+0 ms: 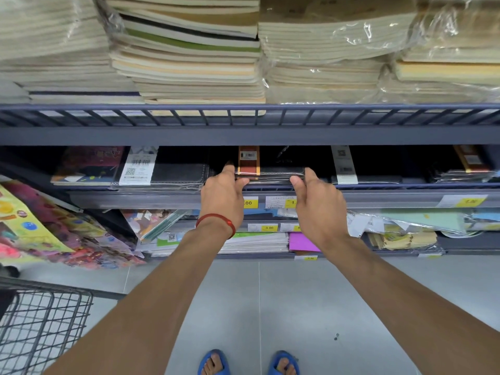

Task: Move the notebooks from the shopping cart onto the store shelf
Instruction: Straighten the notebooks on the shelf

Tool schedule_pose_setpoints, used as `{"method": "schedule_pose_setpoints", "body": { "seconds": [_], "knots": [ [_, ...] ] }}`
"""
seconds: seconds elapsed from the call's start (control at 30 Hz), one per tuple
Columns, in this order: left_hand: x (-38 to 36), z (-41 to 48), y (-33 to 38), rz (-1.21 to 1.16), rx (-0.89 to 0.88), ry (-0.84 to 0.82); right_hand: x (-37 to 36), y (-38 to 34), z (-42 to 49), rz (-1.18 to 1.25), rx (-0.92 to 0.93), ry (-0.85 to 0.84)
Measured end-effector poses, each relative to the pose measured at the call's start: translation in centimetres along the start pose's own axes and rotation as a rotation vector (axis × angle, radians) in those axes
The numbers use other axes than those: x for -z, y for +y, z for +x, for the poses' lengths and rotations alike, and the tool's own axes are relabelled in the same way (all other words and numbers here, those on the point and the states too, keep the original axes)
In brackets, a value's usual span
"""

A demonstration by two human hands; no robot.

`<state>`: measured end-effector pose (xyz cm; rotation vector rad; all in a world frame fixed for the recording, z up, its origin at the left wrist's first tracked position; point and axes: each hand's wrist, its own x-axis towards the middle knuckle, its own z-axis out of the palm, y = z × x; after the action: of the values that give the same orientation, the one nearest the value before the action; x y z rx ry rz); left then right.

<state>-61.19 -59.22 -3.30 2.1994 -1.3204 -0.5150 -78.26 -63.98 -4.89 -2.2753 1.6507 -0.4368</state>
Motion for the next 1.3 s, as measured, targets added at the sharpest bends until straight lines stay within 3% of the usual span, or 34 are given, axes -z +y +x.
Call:
{"method": "schedule_pose_setpoints", "body": {
  "seconds": [0.27,0.5,0.83,1.07,1.2,1.3],
  "knots": [
    [-0.3,0.1,0.0,0.027,0.007,0.031,-0.1,-0.1,-0.1,-0.025,-0.005,0.004],
    [0.8,-0.4,-0.6,-0.043,-0.054,-0.094,0.0,-0.6,0.0,-0.030,-0.035,-0.010],
    [0.1,-0.1,-0.3,0.058,-0.048,0.040,-0.1,-1.2,-0.3,-0.025,-0.084,-0.011],
    [0.3,-0.5,-0.4,-0.005,-0.075,-0.061,1.0,-1.4,-1.3,0.110,-0.112,-0.104],
    [1.4,-2.8,0.4,-0.039,-0.063,-0.053,2.7,-2.2,-4.0,0.084,-0.139,-0.028],
    [2.7,-5.9,0.9,0.065,-0.109,-0.043,4.6,-2.5,-6.1,-0.013,-0.125,-0.009]
  ]
}}
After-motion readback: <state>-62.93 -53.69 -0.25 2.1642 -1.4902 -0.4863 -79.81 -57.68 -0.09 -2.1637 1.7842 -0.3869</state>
